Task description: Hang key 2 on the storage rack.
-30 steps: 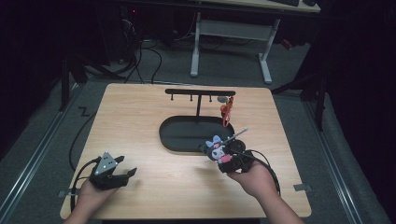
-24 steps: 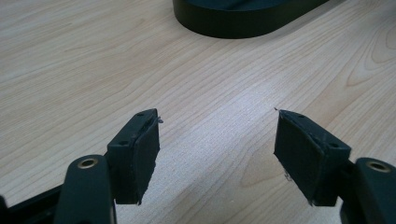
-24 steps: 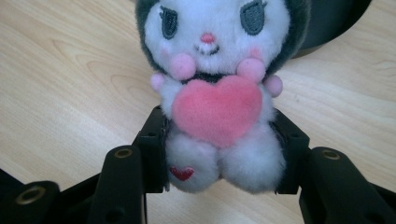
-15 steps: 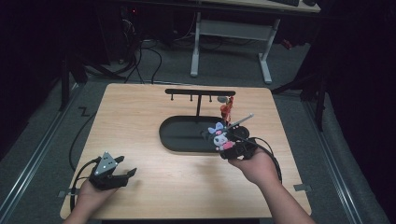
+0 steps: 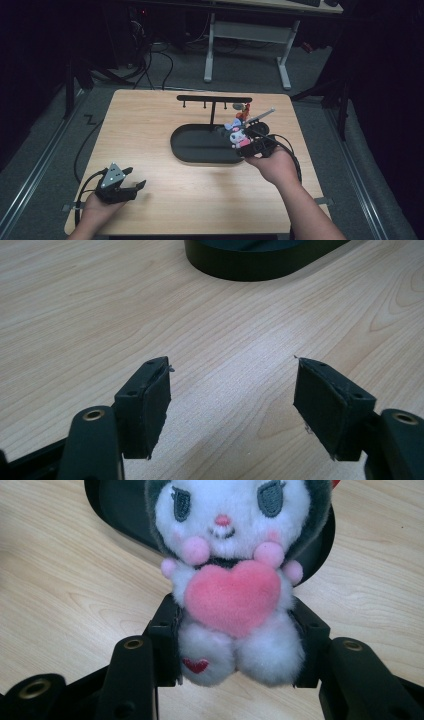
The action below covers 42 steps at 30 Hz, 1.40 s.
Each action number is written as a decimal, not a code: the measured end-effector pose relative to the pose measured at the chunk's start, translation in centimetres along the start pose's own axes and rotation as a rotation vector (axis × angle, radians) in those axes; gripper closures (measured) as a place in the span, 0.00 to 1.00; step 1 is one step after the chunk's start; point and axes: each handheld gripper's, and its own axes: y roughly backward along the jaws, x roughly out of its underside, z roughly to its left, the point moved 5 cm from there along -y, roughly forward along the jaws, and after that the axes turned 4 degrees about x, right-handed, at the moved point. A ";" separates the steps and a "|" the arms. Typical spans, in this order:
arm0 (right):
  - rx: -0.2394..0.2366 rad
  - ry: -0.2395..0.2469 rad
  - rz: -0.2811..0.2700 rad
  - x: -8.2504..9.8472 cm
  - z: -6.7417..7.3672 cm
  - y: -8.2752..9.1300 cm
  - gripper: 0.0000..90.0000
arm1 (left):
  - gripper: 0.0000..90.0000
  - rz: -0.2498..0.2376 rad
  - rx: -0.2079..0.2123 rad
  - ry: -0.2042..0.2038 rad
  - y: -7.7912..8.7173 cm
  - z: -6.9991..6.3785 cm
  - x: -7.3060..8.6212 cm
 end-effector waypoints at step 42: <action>0.027 -0.029 -0.006 -7.5 -0.4 2.2 0.57 | 0.35 0.004 0.002 0.005 0.3 0.2 0.2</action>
